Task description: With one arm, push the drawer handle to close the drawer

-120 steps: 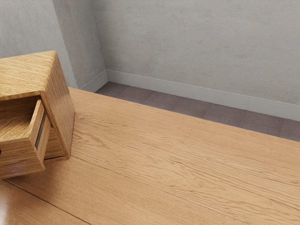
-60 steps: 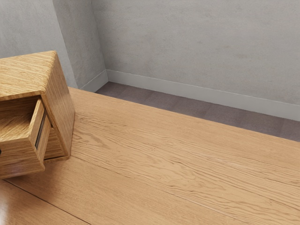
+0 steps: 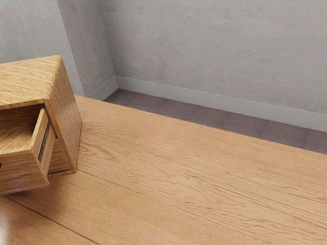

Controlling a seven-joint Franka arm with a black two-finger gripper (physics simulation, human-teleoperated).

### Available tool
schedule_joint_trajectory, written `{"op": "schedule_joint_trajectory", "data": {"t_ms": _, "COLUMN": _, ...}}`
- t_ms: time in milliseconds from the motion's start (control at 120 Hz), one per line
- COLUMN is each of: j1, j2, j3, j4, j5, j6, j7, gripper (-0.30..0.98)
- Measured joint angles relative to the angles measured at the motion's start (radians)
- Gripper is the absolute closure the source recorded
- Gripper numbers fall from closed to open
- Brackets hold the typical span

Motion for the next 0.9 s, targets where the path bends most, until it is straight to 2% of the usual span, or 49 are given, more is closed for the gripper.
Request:
{"op": "schedule_joint_trajectory", "data": {"t_ms": 192, "j1": 0.005, "j2": 0.035, "j3": 0.005, "j4": -0.029, "j5": 0.014, "j6": 0.061, "j7": 0.077, "gripper": 0.79}}
{"op": "schedule_joint_trajectory", "data": {"t_ms": 283, "j1": 0.027, "j2": 0.038, "j3": 0.049, "j4": -0.051, "j5": 0.024, "j6": 0.095, "j7": 0.106, "gripper": 0.79}}
{"op": "schedule_joint_trajectory", "data": {"t_ms": 425, "j1": 0.035, "j2": 0.048, "j3": 0.060, "j4": -0.059, "j5": 0.040, "j6": 0.138, "j7": 0.143, "gripper": 0.79}}
{"op": "schedule_joint_trajectory", "data": {"t_ms": 900, "j1": 0.065, "j2": 0.220, "j3": 0.075, "j4": -0.052, "j5": 0.053, "j6": 0.316, "j7": 0.219, "gripper": 0.79}}
